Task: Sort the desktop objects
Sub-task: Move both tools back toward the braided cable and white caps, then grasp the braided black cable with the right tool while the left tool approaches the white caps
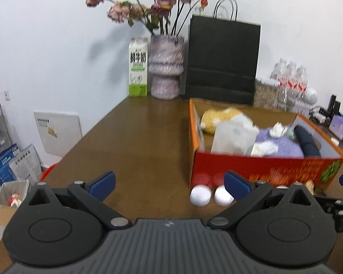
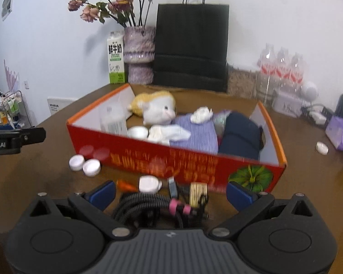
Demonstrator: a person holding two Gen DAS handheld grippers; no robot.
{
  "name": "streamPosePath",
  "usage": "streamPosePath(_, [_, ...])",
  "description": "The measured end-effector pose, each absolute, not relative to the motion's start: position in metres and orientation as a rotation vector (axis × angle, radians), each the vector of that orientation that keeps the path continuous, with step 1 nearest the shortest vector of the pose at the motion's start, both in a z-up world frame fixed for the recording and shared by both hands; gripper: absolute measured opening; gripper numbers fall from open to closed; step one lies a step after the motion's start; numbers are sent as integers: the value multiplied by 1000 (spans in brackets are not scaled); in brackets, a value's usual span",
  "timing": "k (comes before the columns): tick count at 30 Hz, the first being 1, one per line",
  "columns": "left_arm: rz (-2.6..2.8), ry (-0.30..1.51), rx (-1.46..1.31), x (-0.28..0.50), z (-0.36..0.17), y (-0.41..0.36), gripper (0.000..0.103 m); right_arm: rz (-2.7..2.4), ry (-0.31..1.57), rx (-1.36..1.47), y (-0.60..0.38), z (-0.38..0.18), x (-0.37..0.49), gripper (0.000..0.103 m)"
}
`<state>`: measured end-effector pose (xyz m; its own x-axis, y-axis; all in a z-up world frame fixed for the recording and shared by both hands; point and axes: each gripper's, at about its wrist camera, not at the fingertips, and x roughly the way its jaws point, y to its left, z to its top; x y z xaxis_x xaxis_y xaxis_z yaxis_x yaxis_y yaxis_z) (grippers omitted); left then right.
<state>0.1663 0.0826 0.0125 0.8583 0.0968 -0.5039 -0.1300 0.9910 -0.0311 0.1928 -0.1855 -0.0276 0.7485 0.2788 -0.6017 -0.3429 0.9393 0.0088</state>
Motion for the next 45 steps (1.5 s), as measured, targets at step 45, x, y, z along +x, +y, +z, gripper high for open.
streamPosePath(45, [3,647,-31,181,-29,67,103,298,610,-72,-192,-56,172,90])
